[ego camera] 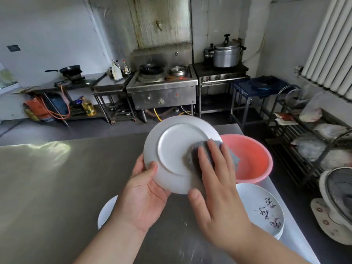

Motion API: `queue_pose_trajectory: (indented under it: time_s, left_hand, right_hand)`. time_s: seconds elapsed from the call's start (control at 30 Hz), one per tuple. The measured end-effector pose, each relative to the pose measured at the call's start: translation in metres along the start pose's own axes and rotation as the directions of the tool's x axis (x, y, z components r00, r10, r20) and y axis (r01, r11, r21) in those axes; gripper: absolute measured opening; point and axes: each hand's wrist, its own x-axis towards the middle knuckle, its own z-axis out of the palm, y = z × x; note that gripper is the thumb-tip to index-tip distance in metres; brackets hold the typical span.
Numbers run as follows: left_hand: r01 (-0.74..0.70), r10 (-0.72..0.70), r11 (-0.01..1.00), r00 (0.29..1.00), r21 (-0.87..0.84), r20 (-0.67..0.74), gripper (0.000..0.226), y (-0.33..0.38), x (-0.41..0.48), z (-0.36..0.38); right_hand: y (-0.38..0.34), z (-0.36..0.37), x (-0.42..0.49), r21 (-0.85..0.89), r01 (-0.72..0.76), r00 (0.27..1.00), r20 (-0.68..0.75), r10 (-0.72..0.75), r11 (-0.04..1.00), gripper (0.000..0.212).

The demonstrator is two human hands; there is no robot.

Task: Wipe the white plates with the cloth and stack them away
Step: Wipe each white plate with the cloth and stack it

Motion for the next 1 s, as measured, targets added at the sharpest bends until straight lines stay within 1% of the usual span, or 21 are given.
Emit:
queue_pose_trajectory:
  time_s: [0.1, 0.17, 0.27, 0.33, 0.4, 0.47, 0.53, 0.57, 0.6, 0.67, 0.73, 0.8, 0.9, 0.93, 1.0]
  left_hand:
    - [-0.039, 0.039, 0.998, 0.999, -0.041, 0.020, 0.051, 0.007, 0.002, 0.005]
    - [-0.061, 0.063, 0.997, 0.997, -0.055, 0.036, 0.051, 0.008, 0.004, 0.011]
    - [-0.053, 0.055, 0.998, 0.997, -0.043, 0.056, 0.049, 0.004, 0.003, 0.017]
    - [-0.036, 0.038, 0.999, 0.996, -0.029, 0.084, 0.050, -0.001, -0.001, 0.017]
    - [-0.027, 0.028, 1.000, 0.991, -0.009, 0.127, 0.057, -0.003, -0.006, 0.015]
    - [-0.015, 0.015, 1.000, 0.989, 0.002, 0.146, 0.070, 0.003, -0.008, 0.012]
    - [0.018, -0.023, 0.999, 0.991, 0.037, 0.131, 0.082, 0.013, -0.008, 0.010]
    - [0.045, -0.055, 0.996, 0.990, 0.079, 0.129, 0.083, 0.018, -0.008, 0.010]
    - [0.069, -0.084, 0.991, 0.988, 0.112, 0.132, 0.078, 0.022, -0.008, 0.010]
    - [0.089, -0.106, 0.987, 0.986, 0.130, 0.132, 0.062, 0.024, -0.007, 0.012]
    - [0.073, -0.090, 0.987, 0.989, 0.147, 0.118, 0.058, 0.022, -0.007, 0.011]
    - [0.048, -0.063, 0.987, 0.993, 0.154, 0.099, 0.059, 0.017, -0.006, 0.010]
    - [0.025, -0.039, 0.990, 0.994, 0.139, 0.101, 0.057, 0.010, -0.005, 0.008]
    - [0.021, -0.034, 0.992, 0.994, 0.126, 0.104, 0.055, 0.009, -0.005, 0.007]
    - [0.013, -0.020, 0.997, 0.994, 0.077, 0.103, 0.052, 0.009, -0.004, 0.008]
  right_hand:
    - [0.011, -0.020, 0.044, -0.004, 0.029, 0.999, -0.029, -0.029, 1.000, 0.071]
    - [0.014, -0.022, 0.057, 0.006, 0.025, 0.997, -0.070, -0.024, 1.000, 0.064]
    - [0.003, -0.004, 0.037, 0.044, -0.010, 0.984, -0.175, 0.018, 0.999, 0.060]
    - [-0.005, 0.010, 0.012, 0.076, 0.008, 0.973, -0.231, 0.009, 0.997, 0.061]
    - [-0.002, 0.009, 0.004, 0.118, 0.041, 0.964, -0.266, -0.009, 0.992, 0.062]
    - [0.006, -0.002, 0.017, 0.170, 0.082, 0.959, -0.282, -0.031, 0.982, 0.060]
    - [0.011, -0.015, 0.036, 0.293, 0.099, 0.962, -0.271, -0.017, 0.951, 0.058]
    - [0.012, -0.020, 0.044, 0.364, 0.100, 0.966, -0.258, -0.003, 0.926, 0.058]
    - [0.013, -0.023, 0.050, 0.412, 0.093, 0.971, -0.240, 0.009, 0.907, 0.059]
    - [0.013, -0.027, 0.054, 0.430, 0.071, 0.982, -0.188, 0.013, 0.900, 0.062]
    - [0.011, -0.025, 0.044, 0.372, 0.039, 0.992, -0.126, 0.009, 0.927, 0.066]
    - [0.004, -0.012, 0.022, 0.273, 0.019, 0.997, -0.079, 0.002, 0.962, 0.070]
    - [-0.006, 0.004, -0.006, 0.133, 0.033, 0.999, 0.006, -0.034, 0.991, 0.076]
    - [-0.005, 0.003, -0.003, 0.116, 0.050, 0.998, 0.029, -0.054, 0.992, 0.076]
    - [0.005, -0.006, 0.017, 0.100, 0.087, 0.995, 0.049, -0.092, 0.991, 0.069]
